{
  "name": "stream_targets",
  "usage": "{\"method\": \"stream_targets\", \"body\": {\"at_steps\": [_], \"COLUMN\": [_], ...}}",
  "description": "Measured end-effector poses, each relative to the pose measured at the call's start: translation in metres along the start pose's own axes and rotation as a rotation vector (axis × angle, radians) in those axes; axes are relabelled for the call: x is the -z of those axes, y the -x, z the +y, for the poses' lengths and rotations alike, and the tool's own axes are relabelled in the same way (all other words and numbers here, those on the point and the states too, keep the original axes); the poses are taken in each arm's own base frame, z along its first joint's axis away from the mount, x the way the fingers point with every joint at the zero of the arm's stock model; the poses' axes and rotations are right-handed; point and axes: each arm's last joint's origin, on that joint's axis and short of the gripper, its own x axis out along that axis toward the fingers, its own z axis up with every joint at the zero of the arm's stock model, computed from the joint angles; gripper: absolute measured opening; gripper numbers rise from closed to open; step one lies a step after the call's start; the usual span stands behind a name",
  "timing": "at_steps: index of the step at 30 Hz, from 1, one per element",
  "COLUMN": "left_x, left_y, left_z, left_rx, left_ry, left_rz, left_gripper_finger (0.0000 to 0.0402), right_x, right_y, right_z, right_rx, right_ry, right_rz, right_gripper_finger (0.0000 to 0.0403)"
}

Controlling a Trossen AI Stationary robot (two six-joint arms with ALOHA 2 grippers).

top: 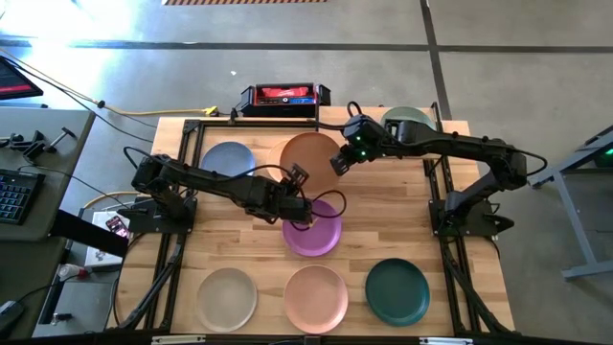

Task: Place and stack plates onto a shelf
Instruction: Stack the brown plate on top of the light blue plate on the shelf

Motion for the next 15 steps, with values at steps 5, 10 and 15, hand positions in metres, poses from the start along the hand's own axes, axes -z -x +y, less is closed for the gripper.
{"method": "stream_targets", "body": {"at_steps": [5,10,15], "left_x": [0.0002,0.0,0.0], "left_y": [-0.0008,-0.001,-0.0011], "left_z": [0.0006,0.0009,0.0001], "left_rx": [0.013,0.01,0.038], "left_ry": [0.074,0.145,0.217], "left_rz": [-0.009,-0.009,-0.02], "left_gripper_finger": [0.0005,0.0031,0.0067], "right_x": [-0.0002,-0.0015,-0.0023], "right_y": [-0.0001,-0.0004,-0.0007], "right_z": [-0.0005,-0.0028,-0.0047], "right_rx": [0.004,0.003,-0.017], "right_ry": [0.01,0.019,0.019], "right_rz": [-0.002,0.002,0.018], "right_gripper_finger": [0.0002,0.0001,0.0]}}
